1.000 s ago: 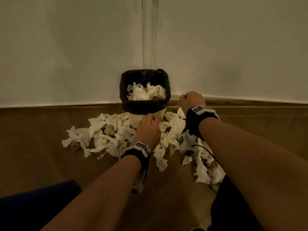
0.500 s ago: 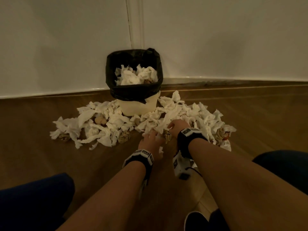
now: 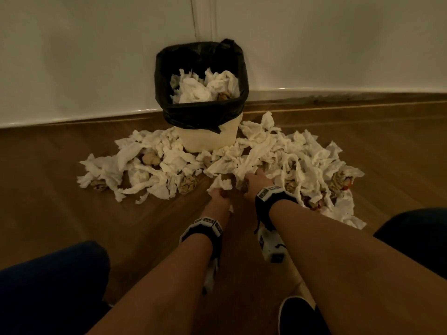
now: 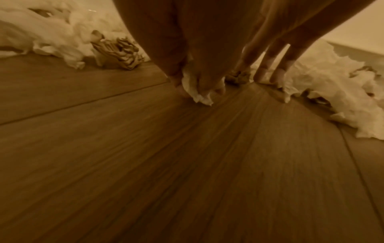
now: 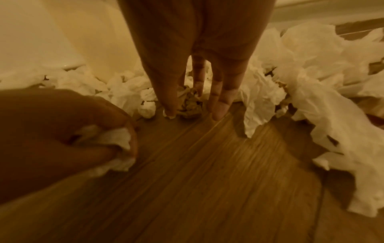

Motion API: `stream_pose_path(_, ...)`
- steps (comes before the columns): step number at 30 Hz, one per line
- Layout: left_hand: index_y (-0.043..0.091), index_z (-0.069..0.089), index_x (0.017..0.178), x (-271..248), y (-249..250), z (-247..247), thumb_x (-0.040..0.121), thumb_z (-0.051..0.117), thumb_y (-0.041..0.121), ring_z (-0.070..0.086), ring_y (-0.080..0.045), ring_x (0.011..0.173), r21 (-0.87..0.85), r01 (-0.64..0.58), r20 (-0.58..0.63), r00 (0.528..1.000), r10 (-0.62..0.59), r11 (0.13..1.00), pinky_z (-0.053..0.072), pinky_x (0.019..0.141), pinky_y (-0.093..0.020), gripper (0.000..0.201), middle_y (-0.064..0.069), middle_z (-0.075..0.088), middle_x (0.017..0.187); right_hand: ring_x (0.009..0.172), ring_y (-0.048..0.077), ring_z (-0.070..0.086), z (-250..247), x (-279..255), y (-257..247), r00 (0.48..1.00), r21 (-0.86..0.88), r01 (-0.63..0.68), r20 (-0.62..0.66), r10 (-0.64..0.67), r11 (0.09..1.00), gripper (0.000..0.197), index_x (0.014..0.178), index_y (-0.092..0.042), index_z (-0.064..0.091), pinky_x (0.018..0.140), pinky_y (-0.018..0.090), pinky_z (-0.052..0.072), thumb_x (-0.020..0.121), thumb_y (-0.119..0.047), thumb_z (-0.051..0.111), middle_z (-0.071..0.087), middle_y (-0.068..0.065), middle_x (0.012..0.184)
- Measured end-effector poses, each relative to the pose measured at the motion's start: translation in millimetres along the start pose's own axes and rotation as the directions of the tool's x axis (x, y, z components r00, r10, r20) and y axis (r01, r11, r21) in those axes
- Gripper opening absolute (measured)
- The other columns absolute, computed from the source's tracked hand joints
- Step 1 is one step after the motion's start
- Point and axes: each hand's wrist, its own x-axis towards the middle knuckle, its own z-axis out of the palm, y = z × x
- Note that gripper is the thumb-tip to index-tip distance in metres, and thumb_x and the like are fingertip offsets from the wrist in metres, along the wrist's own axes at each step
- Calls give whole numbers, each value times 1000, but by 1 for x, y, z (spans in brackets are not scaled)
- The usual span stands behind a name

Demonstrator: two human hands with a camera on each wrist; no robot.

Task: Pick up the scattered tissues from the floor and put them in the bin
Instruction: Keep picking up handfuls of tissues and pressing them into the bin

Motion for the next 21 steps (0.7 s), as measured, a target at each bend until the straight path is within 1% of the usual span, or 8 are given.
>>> stream_pose_path(4,11,43,121,4,-7,-8,90,46,2,54,-28,103,-116,93,29,996,-90,989,43,76,-32,32,-12,43,130,132,34,36,10,2,-1,1000,13,28,6,-28,1000,47,139,-10,35,107,43,34,95,-21,47,33,16,144)
stream_pose_path(6,15,38,127,4,-8,-9,94,38,11,56,-29,99,-246,192,-1,980,-198,950,42,73,-35,32,-12,53,119,130,32,39,11,2,-1,1000,29,31,4,-31,999,42,136,-7,38,104,39,35,96,-18,46,39,17,140)
stream_pose_path(8,18,36,125,2,-10,-9,96,40,30,60,-30,87,-370,248,-51,957,-286,895,44,69,-33,32,-11,59,103,128,31,42,11,2,-2,1000,37,24,8,-25,999,40,133,-4,41,103,38,35,96,-18,47,43,17,139)
stream_pose_path(11,29,31,124,4,-17,-7,87,49,56,62,-33,94,-432,259,-69,946,-318,864,49,75,-37,49,-10,62,112,124,32,46,11,1,-4,999,58,2,44,-5,998,38,130,-5,44,102,40,39,95,-19,51,47,17,135)
stream_pose_path(14,37,18,140,11,-23,-6,85,55,54,57,-35,110,-420,336,23,933,-360,843,48,85,-42,68,-9,54,130,119,33,51,13,0,-6,997,64,-11,80,5,998,36,126,-7,47,97,40,43,93,-20,53,51,16,130)
stream_pose_path(18,25,16,149,16,-28,-7,86,53,57,50,-34,120,-247,427,130,904,-407,870,45,84,-38,80,-11,47,138,115,32,53,12,0,-6,993,80,-24,114,15,996,35,123,-9,48,92,40,45,92,-21,56,53,14,126)
stream_pose_path(20,17,31,143,18,-29,-7,88,48,58,53,-33,116,-215,433,129,901,-414,875,46,83,-37,71,-12,51,132,114,32,53,11,0,-4,991,92,-24,132,11,995,35,123,-9,49,91,39,45,91,-21,57,53,14,126)
stream_pose_path(21,13,43,134,16,-30,-7,90,46,55,56,-32,111,-213,428,111,904,-414,878,46,80,-36,61,-14,55,126,114,32,53,11,0,-4,990,95,-23,139,10,995,35,123,-10,49,92,39,45,91,-21,57,54,14,126)
